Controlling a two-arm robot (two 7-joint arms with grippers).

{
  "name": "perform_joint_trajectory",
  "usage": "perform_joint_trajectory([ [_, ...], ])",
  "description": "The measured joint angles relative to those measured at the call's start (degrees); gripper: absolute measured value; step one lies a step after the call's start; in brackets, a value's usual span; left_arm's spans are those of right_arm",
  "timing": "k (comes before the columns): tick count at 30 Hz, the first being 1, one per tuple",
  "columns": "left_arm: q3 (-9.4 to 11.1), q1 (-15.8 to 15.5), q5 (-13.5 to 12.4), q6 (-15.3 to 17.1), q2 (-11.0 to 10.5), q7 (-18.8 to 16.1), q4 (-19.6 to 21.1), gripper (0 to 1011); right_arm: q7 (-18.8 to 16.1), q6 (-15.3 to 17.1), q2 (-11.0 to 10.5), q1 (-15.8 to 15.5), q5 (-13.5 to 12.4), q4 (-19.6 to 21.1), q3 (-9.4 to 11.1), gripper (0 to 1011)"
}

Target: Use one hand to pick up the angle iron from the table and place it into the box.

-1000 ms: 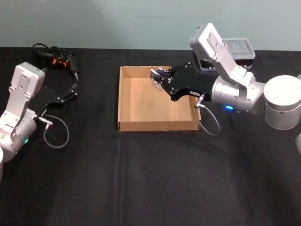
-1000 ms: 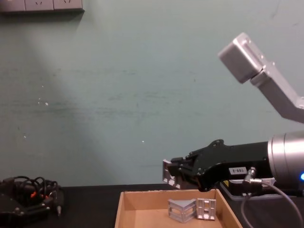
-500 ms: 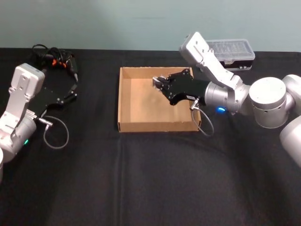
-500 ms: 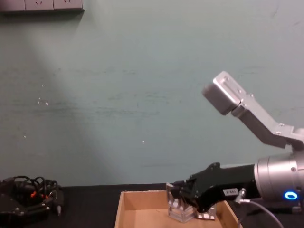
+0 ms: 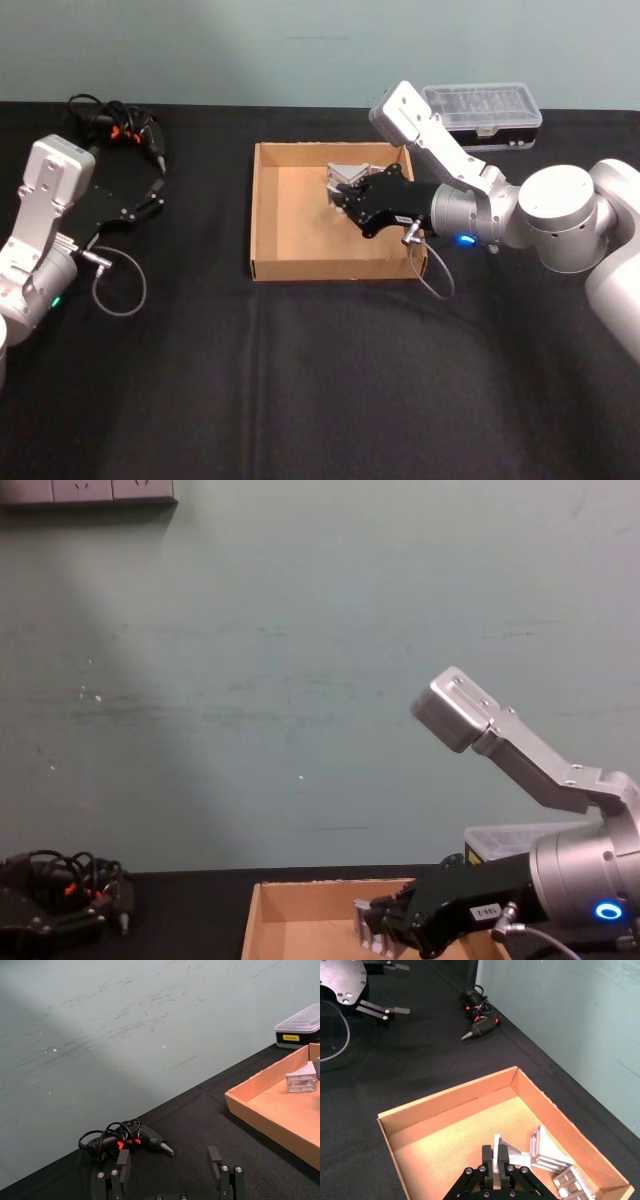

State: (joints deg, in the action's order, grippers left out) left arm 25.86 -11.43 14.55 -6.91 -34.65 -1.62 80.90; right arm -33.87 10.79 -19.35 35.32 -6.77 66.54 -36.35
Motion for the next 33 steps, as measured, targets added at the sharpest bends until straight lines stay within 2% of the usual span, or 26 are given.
perform_joint_trajectory([
  [11,0.00,0.00,0.00,0.00,0.00,0.00,0.00,1000,-0.60,1.27,0.21,0.01,0.26,-0.39,0.05,86],
  [13,0.00,0.00,0.00,0.00,0.00,0.00,0.00,1000,-0.60,1.27,0.20,-0.06,0.29,-0.33,0.10,133],
  [14,0.00,0.00,0.00,0.00,0.00,0.00,0.00,1000,-0.60,1.28,0.17,-0.11,0.35,-0.26,0.12,188],
  [17,0.00,0.00,0.00,0.00,0.00,0.00,0.00,1000,-0.59,1.26,0.14,-0.18,0.39,-0.12,0.22,242],
  [21,0.00,0.00,0.00,0.00,0.00,0.00,0.00,1000,-0.57,1.03,0.13,-0.34,0.39,0.10,0.44,408],
  [24,0.00,0.00,0.00,0.00,0.00,0.00,0.00,1000,-0.52,0.80,0.11,-0.46,0.38,0.25,0.62,472],
  [25,0.00,0.00,0.00,0.00,0.00,0.00,0.00,1000,-0.51,0.72,0.11,-0.49,0.37,0.28,0.65,534],
  [33,0.00,0.00,0.00,0.00,0.00,0.00,0.00,1000,0.04,0.30,-0.03,-1.09,0.10,1.59,1.31,788],
])
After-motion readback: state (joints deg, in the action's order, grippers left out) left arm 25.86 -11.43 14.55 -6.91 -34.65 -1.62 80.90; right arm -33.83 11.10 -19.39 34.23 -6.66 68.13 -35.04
